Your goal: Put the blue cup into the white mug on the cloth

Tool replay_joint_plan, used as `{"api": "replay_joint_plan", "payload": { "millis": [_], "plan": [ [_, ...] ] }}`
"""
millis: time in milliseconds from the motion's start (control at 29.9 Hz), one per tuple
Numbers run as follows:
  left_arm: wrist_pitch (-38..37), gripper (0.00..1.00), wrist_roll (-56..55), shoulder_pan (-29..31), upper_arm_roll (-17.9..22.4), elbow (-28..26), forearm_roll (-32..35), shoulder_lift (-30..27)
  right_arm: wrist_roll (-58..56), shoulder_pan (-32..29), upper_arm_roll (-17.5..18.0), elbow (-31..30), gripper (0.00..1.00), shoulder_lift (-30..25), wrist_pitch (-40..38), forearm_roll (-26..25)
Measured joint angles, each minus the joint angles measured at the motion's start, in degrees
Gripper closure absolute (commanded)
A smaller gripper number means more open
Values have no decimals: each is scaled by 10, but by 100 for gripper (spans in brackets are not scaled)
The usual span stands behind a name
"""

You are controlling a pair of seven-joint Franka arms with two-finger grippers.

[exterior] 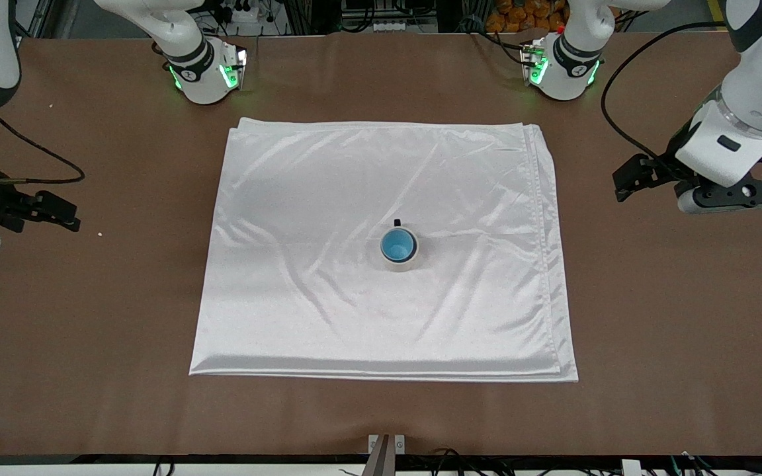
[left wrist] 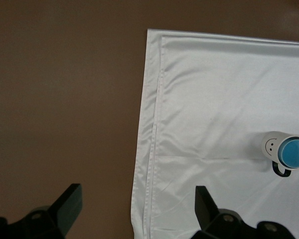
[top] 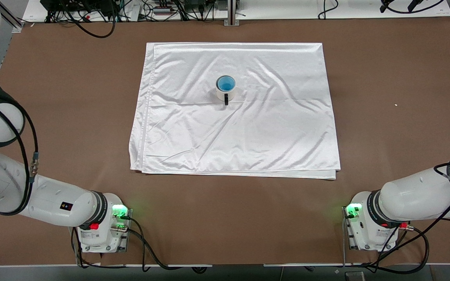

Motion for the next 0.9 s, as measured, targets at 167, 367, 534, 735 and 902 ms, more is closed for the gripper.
{"api": "replay_joint_plan", "payload": {
  "millis": [167,367,534,735,902],
  "plan": [
    [-10,0,18,1,7,10,0,0,0,0,0,-14,0,-6,12,0],
    [-29,0,55,1,20,30,0,0,0,0,0,-30,0,-17,17,0],
    [-41,0,67,1,26,40,0,0,0,0,0,-33,0,-20,17,0],
    [-43,0,93,1,26,41,-1,0,-2,0,0,-35,0,-21,18,0],
    [-47,0,108,1,26,41,-1,1,-3,0,1,-35,0,-22,18,0]
  ]
}}
